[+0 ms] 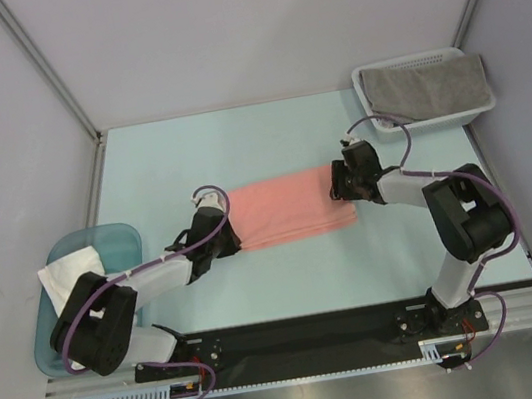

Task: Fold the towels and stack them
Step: Neatly place the folded towel into the bin

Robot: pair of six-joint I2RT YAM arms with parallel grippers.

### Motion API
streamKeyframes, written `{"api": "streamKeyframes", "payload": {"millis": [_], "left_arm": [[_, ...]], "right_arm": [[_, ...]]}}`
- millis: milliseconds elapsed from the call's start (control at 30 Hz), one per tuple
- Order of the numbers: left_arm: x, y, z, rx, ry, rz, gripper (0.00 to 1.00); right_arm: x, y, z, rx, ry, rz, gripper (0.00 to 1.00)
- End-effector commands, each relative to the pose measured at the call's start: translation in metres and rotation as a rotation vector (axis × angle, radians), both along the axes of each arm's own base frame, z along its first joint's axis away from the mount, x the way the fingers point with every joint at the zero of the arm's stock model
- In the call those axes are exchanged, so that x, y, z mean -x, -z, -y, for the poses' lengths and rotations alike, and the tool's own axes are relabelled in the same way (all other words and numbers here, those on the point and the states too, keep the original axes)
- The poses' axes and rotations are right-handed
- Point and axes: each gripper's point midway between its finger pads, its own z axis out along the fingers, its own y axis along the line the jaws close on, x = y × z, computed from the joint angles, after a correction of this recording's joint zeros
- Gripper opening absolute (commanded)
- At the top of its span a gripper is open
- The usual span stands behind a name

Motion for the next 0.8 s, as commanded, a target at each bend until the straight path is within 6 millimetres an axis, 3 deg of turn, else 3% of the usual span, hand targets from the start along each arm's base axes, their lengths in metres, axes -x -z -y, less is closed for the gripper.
{"api": "streamKeyframes", "payload": {"millis": [0, 133, 333, 367, 433, 467, 533, 600, 667, 700, 767], "left_arm": [[0.002, -0.014, 0.012, 0.033, 0.036, -0.003, 0.17], [0.001, -0.033, 0.013, 0.045, 0.039, 0.015, 0.18], [-0.008, -0.093, 0.02, 0.081, 0.058, 0.098, 0.19], [-0.013, -0.119, 0.022, 0.107, 0.062, 0.153, 0.2], [-0.01, -0.137, 0.019, 0.101, 0.075, 0.172, 0.21], [-0.011, -0.162, 0.02, 0.12, 0.079, 0.219, 0.22], [-0.006, -0.175, 0.016, 0.101, 0.093, 0.226, 0.22], [-0.004, -0.203, 0.014, 0.107, 0.112, 0.276, 0.23], [0.0, -0.218, 0.011, 0.094, 0.127, 0.289, 0.24], [0.002, -0.223, 0.008, 0.078, 0.139, 0.3, 0.24], [0.005, -0.229, 0.004, 0.057, 0.147, 0.304, 0.24]], "right_arm": [[0.008, 0.017, 0.002, 0.125, 0.012, -0.057, 0.49], [0.015, 0.02, 0.011, 0.199, 0.042, -0.084, 0.3], [0.016, 0.005, 0.017, 0.316, 0.046, -0.061, 0.0], [0.015, 0.002, 0.016, 0.332, 0.042, -0.053, 0.0], [0.008, -0.011, 0.02, 0.382, 0.056, -0.031, 0.0], [0.004, -0.016, 0.022, 0.411, 0.055, -0.017, 0.0], [-0.01, -0.036, 0.024, 0.471, 0.071, 0.029, 0.0], [-0.02, -0.048, 0.032, 0.563, 0.078, 0.048, 0.0], [-0.041, -0.07, 0.03, 0.603, 0.085, 0.101, 0.0], [-0.046, -0.07, 0.032, 0.655, 0.062, 0.101, 0.0], [-0.067, -0.092, 0.035, 0.712, 0.096, 0.147, 0.0]]}}
